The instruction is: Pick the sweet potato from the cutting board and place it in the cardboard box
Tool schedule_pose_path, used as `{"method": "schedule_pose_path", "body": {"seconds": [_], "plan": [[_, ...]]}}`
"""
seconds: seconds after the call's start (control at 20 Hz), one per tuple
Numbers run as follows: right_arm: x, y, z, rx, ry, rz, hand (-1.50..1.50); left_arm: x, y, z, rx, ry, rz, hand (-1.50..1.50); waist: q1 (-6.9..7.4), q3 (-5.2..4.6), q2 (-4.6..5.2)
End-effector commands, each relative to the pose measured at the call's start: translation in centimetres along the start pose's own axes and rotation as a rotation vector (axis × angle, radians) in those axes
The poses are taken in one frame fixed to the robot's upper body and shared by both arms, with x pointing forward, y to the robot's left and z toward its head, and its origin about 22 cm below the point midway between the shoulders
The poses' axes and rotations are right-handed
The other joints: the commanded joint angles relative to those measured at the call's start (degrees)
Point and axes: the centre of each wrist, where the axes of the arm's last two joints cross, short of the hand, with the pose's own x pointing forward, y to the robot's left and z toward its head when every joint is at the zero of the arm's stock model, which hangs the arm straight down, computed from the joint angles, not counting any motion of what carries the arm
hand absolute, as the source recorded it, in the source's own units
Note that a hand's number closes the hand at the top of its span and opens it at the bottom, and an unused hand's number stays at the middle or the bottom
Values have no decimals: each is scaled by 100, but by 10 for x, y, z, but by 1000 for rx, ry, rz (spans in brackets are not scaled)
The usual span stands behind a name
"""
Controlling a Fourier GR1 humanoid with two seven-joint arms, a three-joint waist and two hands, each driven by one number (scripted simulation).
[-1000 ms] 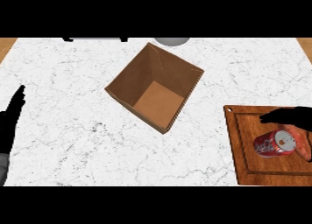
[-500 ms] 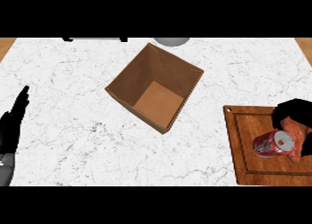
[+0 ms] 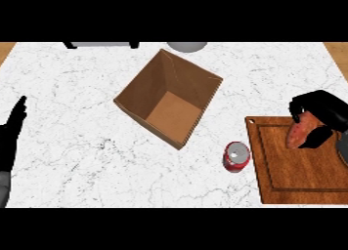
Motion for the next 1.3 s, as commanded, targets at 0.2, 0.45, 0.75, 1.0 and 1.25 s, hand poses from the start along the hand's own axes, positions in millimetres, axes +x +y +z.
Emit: {"method": "schedule_pose_path", "body": {"seconds": [0.2, 0.45, 0.75, 1.0, 1.25], "plan": [[50, -65, 0, -337, 29, 34, 150, -8, -6, 6, 13, 13, -3, 0, -96, 29, -20], [88, -97, 13, -462, -138, 30, 150, -1, 1, 2, 6, 3, -1, 0, -23, 35, 8], [149, -108, 10, -438, -231, -73, 150, -2, 5, 9, -20, -23, -4, 0, 92, 38, 30], [199, -115, -23, -419, -261, -213, 150, 2, 4, -1, -20, -26, -10, 0, 155, 37, 54], [241, -127, -55, -418, -232, -305, 150, -5, -9, 3, -23, -28, -2, 0, 181, 37, 65]]}}
